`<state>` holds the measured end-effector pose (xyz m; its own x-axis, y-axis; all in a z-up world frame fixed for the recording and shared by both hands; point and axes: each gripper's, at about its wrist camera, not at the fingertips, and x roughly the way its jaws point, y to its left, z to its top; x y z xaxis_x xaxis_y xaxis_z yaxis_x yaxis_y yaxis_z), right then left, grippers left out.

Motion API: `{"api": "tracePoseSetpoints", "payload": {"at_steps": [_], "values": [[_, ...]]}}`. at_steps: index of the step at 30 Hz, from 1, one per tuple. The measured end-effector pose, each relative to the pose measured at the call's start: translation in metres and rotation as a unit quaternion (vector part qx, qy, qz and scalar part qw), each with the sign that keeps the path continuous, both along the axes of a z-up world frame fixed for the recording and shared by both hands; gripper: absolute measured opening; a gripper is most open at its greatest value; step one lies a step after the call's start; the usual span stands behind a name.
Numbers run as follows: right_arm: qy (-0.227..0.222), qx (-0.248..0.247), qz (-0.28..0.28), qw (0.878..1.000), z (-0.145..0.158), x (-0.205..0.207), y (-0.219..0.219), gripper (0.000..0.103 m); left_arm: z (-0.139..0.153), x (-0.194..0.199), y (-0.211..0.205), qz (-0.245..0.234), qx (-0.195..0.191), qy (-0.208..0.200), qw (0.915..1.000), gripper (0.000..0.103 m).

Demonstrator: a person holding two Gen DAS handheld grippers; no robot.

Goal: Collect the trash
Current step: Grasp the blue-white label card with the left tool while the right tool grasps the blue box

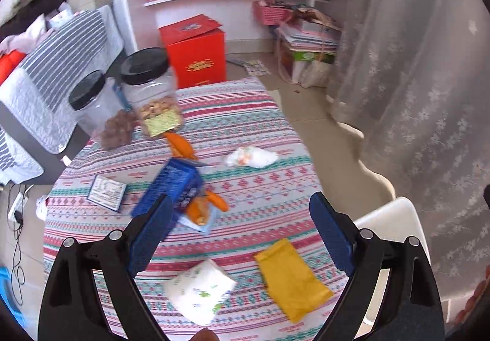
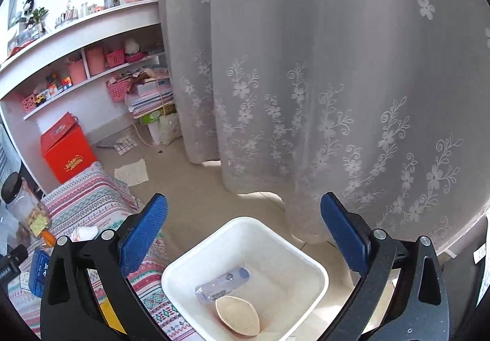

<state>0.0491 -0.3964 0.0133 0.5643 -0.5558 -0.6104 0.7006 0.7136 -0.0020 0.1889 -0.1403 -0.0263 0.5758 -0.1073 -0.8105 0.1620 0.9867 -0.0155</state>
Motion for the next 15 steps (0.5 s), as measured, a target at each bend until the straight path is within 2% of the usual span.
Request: {"api": "tracePoseSetpoints", "payload": {"at_steps": [3, 6, 10, 13, 15], "values": [[0.007, 0.004, 0.017, 1.0, -0.004, 0.012, 0.014, 0.096, -0.005, 0.024, 0.052, 0.071, 0.0, 0.01, 0.9974, 0.088], [0.013, 0.001, 0.035, 0.999, -0.006, 0.022, 0.029, 0.096, -0.02, 0.048, 0.106, 0.163, -0.025, 0.033, 0.9857, 0.088], [0.022, -0.007, 0.054, 0.998, -0.008, 0.033, 0.044, 0.096, -0.053, 0.072, 0.165, 0.297, -0.061, 0.064, 0.9507, 0.088], [0.028, -0.006, 0.065, 0.997, -0.009, 0.039, 0.051, 0.096, -0.083, 0.087, 0.194, 0.388, -0.057, 0.075, 0.9168, 0.088], [0.033, -0.008, 0.074, 0.997, -0.011, 0.043, 0.056, 0.096, -0.102, 0.097, 0.207, 0.429, -0.054, 0.088, 0.8975, 0.088]]}}
